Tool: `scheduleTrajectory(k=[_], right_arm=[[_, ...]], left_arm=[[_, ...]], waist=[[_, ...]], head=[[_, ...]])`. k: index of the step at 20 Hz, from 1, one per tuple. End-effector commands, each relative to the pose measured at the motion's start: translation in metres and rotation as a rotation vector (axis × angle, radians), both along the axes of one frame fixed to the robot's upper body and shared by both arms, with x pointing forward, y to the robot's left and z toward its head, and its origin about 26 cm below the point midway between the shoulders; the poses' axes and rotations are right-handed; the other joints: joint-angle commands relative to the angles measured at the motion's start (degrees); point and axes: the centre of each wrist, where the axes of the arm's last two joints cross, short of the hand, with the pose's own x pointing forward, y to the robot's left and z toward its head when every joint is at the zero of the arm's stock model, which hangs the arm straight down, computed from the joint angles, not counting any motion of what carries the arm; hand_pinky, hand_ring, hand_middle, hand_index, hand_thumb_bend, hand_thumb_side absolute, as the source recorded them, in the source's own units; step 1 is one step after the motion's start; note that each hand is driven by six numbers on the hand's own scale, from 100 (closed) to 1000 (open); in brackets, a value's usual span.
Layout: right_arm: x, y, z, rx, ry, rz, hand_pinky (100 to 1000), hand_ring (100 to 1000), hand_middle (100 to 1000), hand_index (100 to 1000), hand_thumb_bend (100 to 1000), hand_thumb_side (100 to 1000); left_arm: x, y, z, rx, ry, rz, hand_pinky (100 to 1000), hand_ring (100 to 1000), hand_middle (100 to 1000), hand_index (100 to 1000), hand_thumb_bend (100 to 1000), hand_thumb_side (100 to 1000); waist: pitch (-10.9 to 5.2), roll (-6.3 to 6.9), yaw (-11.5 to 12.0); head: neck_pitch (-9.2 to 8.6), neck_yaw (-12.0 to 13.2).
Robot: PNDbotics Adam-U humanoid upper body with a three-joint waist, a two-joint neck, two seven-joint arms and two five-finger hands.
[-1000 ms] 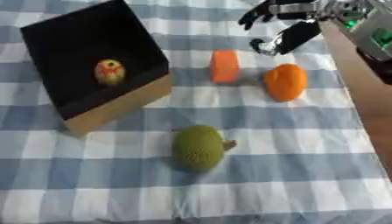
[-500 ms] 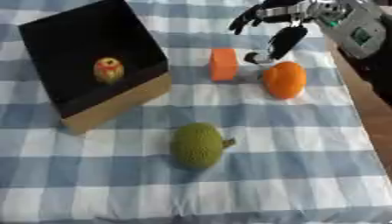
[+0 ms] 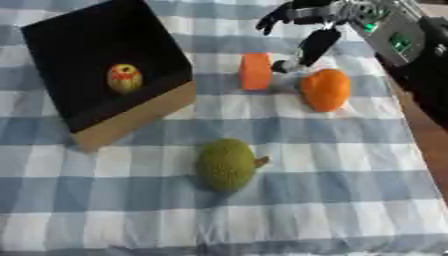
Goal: Pick up objects on the table and place them in the box.
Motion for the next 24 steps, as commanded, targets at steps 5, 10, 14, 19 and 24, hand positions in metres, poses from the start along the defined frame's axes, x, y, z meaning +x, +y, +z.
scheduleTrajectory(k=[5, 10, 14, 19, 24], right_arm=[[-0.007, 0.007, 0.020, -0.021, -0.012, 0.009, 956, 995, 851, 975, 212, 507], [-0.017, 0.013, 0.034, -0.015, -0.014, 0.032, 956, 996, 850, 976, 189, 495], [-0.023, 0.018, 0.039, -0.015, -0.011, 0.054, 956, 996, 852, 977, 214, 484], [-0.023, 0.022, 0.031, -0.031, 0.006, 0.057, 962, 1000, 863, 982, 265, 447], [-0.016, 0.021, 0.023, -0.038, 0.034, 0.049, 971, 1000, 868, 983, 297, 421]], left_arm=[[-0.002, -0.001, 0.009, 0.016, -0.031, -0.009, 747, 873, 750, 803, 559, 638], [-0.003, -0.001, 0.009, 0.019, -0.027, -0.007, 747, 874, 751, 803, 558, 639], [-0.003, 0.000, 0.008, 0.022, -0.024, -0.006, 748, 874, 751, 803, 558, 638], [-0.002, -0.002, 0.009, 0.019, -0.026, -0.013, 748, 874, 751, 803, 558, 637], [-0.002, -0.003, 0.010, 0.017, -0.028, -0.020, 748, 874, 750, 804, 557, 637]], waist=[[-2.13, -0.24, 0.00], [-2.29, -0.40, -0.28], [-2.49, -0.53, -0.44], [-2.52, -0.48, -0.16], [-2.36, -0.41, 0.11]], head=[[0.34, 0.12], [0.34, 0.25], [0.34, 0.09], [0.34, -0.02], [0.34, -0.32]])
